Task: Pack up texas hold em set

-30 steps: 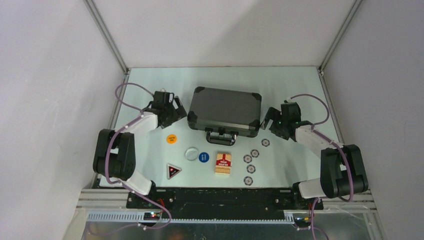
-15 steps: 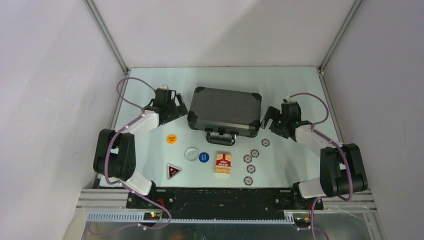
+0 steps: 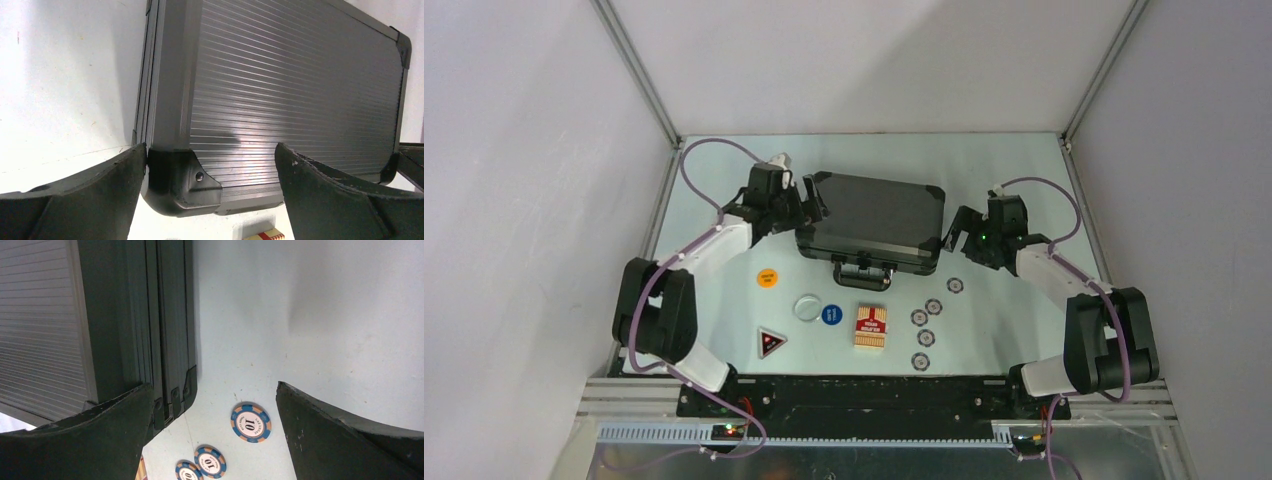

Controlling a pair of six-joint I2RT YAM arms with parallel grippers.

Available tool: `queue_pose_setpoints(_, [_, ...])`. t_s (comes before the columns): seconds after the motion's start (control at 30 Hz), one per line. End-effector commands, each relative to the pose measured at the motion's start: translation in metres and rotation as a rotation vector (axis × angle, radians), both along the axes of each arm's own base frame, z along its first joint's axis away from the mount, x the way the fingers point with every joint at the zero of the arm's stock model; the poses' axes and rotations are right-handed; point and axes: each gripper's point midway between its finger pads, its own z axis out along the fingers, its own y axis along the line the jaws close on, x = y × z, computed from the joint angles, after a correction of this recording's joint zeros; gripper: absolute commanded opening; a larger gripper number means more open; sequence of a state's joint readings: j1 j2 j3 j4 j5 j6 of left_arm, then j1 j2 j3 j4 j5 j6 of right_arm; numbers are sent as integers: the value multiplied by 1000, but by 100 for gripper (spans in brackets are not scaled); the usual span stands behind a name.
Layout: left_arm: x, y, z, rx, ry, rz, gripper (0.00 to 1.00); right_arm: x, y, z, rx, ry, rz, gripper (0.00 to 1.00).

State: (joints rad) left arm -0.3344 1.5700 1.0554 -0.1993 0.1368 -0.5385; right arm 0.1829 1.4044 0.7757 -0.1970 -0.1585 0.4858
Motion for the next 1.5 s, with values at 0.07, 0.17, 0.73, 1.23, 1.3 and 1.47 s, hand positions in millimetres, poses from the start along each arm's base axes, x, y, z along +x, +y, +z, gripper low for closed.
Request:
queue_pose_setpoints(0.07, [-2, -22, 41, -112, -62, -91, 100, 24, 60, 83, 261, -192, 181, 100])
queue_pose_setpoints(0.17, [-2, -20, 51, -109, -91, -85, 100, 26, 58, 86, 275, -197, 176, 99])
queue_pose_setpoints(0.73, [-51, 38, 121, -114, -350, 141, 100, 40, 57, 103, 313, -217, 174, 100])
queue_pose_setpoints(1.23, [-49, 42, 90, -492, -298, 303, 100, 41, 53, 101, 307, -214, 172, 99])
queue_pose_setpoints(1.3, [-44, 37, 91, -535, -299, 297, 100, 41, 53, 102, 309, -215, 173, 100])
queue_pose_setpoints(1.47, [-33, 27, 83, -596, -272, 291, 100, 41, 51, 102, 308, -216, 171, 100])
